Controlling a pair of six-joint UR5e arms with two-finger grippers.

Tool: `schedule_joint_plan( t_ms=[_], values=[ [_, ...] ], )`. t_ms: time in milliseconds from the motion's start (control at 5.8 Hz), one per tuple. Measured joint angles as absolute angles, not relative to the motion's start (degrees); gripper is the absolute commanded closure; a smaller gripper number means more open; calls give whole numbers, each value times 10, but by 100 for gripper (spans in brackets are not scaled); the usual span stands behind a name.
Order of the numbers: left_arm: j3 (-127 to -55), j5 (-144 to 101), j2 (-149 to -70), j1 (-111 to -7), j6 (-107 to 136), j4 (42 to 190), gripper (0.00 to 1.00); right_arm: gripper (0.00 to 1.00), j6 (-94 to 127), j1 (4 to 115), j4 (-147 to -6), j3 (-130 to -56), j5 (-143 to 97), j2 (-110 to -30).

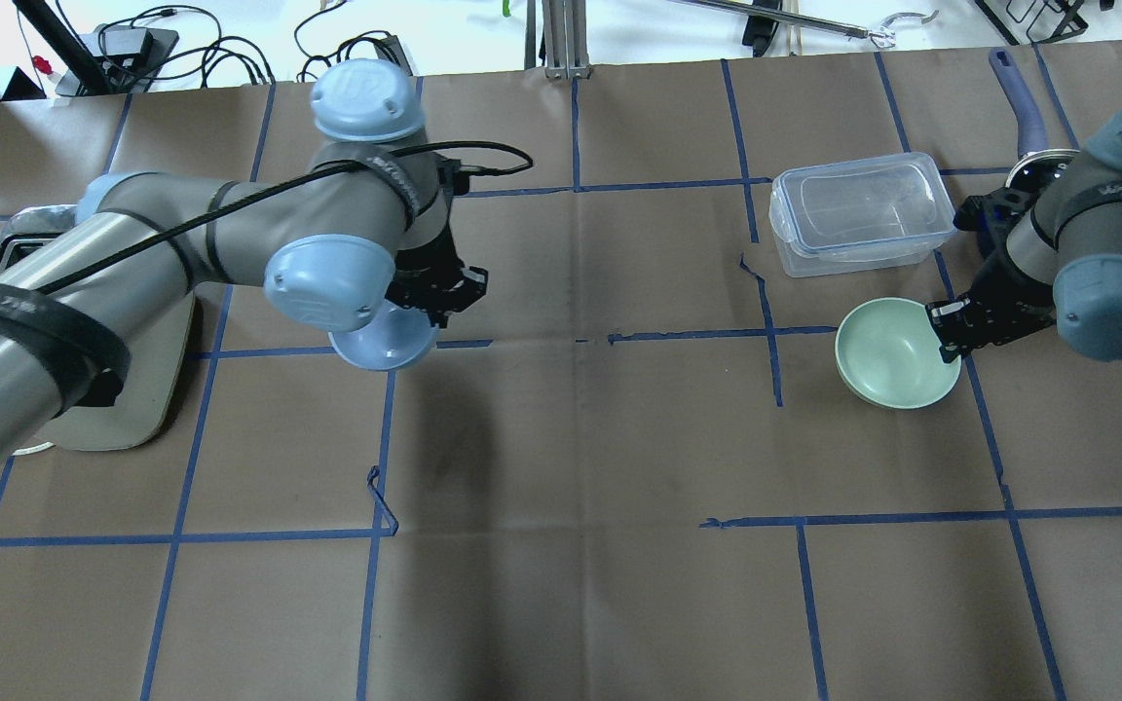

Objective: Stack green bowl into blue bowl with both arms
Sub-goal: 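Carry blue bowl toward center with left gripper while right lifts green bowl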

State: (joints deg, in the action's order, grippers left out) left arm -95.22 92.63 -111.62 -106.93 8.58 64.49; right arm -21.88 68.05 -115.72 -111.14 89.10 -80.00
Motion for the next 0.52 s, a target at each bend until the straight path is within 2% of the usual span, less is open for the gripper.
schedule_joint_plan(
  t_ms=[345, 517],
  values=[
    [-903, 923, -1186, -1159, 108, 600, 98, 96, -216, 689, -997, -1008, 882, -838],
    [-894, 919, -1203, -1183, 110, 586, 88, 96, -214, 690, -914, -953, 864, -853]
  ],
)
